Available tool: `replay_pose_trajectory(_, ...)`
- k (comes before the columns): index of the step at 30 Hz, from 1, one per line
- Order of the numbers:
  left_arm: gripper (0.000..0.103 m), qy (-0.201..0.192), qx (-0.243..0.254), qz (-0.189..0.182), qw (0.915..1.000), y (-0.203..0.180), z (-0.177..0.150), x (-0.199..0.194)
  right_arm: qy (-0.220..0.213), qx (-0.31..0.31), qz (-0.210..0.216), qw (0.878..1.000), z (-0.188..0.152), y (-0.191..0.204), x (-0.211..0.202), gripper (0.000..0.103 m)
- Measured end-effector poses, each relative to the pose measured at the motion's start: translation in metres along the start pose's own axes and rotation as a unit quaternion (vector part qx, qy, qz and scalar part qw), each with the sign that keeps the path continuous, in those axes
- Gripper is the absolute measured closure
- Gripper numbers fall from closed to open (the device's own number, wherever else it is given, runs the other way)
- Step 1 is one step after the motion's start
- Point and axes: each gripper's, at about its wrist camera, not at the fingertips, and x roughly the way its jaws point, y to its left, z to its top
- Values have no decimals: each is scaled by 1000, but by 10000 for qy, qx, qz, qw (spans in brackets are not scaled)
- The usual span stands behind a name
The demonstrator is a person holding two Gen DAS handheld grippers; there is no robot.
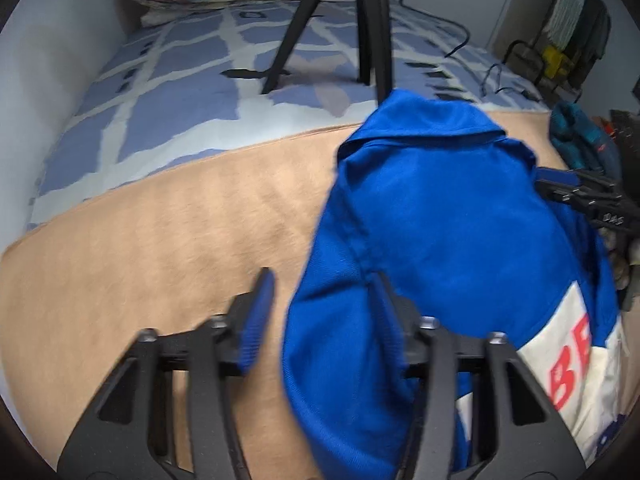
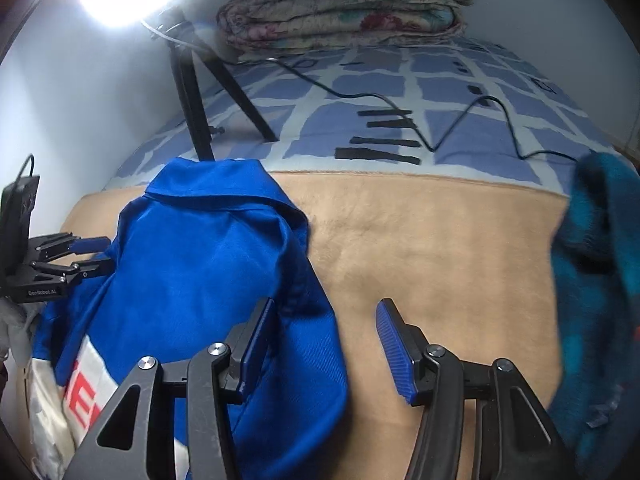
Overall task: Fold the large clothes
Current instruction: 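Grasp the blue collar yoke with both grippers, then lift the blue collar with both grippers and fold it over the hem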
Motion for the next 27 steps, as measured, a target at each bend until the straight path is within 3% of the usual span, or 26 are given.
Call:
replay_pose_trajectory(1,77,-11,-21,-115,9999,-1,1,1,-20,-44,45,10000,1,1,2,50)
replay_pose_trajectory(2,81,-19,19,-149,9999,-4,1,1,-20,-69,120,9999,1,2,3,59)
replay_pose_trajectory(4,97,-21,126,-192,9997,-10,3,0,17,-86,351,9993,2,1,4,73)
replay_pose_trajectory(5,98,-38,156,-154,9998,-13,3,-1,24,-96,371,9993,2,2,4,77)
replay_pose_trajectory(6,100,-53,170,-110,9998,-15,3,-2,29,-130,396,9991,2,4,4,89)
replay_pose_trajectory(8,101,-156,139,-24,9998,-18,3,-9,38,-128,488,9987,3,6,2,97)
replay_pose_trajectory(19,102,-863,73,-77,9962,-35,0,-76,-623,-210,413,9970,12,31,-62,101)
replay_pose_trajectory(27,102,-1257,152,-134,9919,-54,-32,-142,-1000,-532,567,9919,-1,60,-136,102)
